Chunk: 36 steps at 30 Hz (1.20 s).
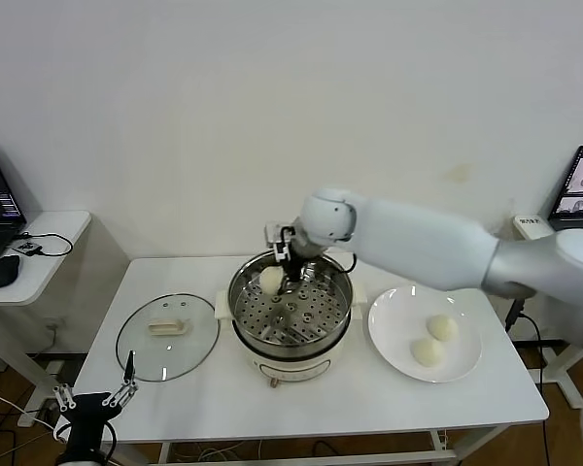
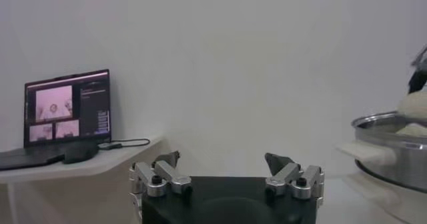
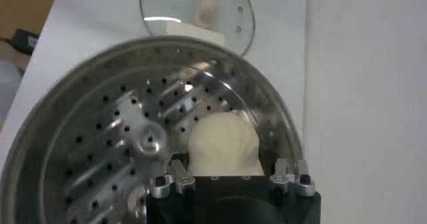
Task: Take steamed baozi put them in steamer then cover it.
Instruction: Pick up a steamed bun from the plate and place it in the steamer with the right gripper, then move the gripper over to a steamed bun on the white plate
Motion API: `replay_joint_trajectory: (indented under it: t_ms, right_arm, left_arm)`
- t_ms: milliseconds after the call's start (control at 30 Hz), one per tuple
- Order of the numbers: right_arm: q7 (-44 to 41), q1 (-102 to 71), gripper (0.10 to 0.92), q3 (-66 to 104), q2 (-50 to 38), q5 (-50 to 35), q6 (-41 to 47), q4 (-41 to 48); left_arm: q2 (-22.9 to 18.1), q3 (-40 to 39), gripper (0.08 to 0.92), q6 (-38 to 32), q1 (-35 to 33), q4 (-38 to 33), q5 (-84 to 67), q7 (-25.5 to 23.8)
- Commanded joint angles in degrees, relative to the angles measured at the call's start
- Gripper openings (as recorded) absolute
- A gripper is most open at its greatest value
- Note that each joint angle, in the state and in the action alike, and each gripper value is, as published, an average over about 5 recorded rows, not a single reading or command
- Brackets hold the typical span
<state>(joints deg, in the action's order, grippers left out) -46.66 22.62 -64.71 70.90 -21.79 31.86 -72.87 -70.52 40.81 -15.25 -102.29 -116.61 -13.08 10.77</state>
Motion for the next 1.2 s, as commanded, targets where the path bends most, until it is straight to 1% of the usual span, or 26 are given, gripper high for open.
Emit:
replay_joint_trajectory:
  t_ms: [33, 533, 600, 700, 800, 967, 1200]
  right_arm:
    - [1.86, -3.94, 0.653, 0.55, 4.91, 0.54, 1.19, 4.3]
    - [1.06, -4.21, 0.665, 0.28, 4.76, -0.02, 1.28, 4.17]
    - [1.23, -4.19, 0.691, 0.48, 4.52, -0.45, 1.16, 3.86]
    - [1.05, -3.39, 0.765, 0.53, 3.58, -0.9, 1.31, 2.66]
    - [0.75, -1.41, 0.812, 0.5, 1.82, -1.96, 1.52, 0.85]
    - [-2.85, 6.2, 0.822, -0.53, -4.46, -2.94, -0.31, -4.13]
    - [-12.54, 17.34, 0.823, -5.12, -20.87, 0.69, -8.19, -16.62]
  left_arm:
    - [-0.14, -0.1, 0.823, -0.03, 0.04, 0.2, 0.12, -0.02]
    - [-0.15, -0.42, 0.823, -0.09, 0.47, 0.5, 0.1, 0.05]
    - [-0.17, -0.42, 0.823, -0.08, 0.46, 0.45, 0.1, 0.05]
    - [-0.07, -0.44, 0.823, -0.08, 0.43, 0.44, 0.12, 0.06]
    - [0.05, -0.45, 0.823, -0.07, 0.51, 0.47, 0.1, 0.07]
    - [0.52, -0.35, 0.823, -0.19, 0.47, 0.75, 0.01, 0.11]
    - [1.8, 0.19, 0.823, -0.29, 0.54, 1.48, -0.31, 0.16]
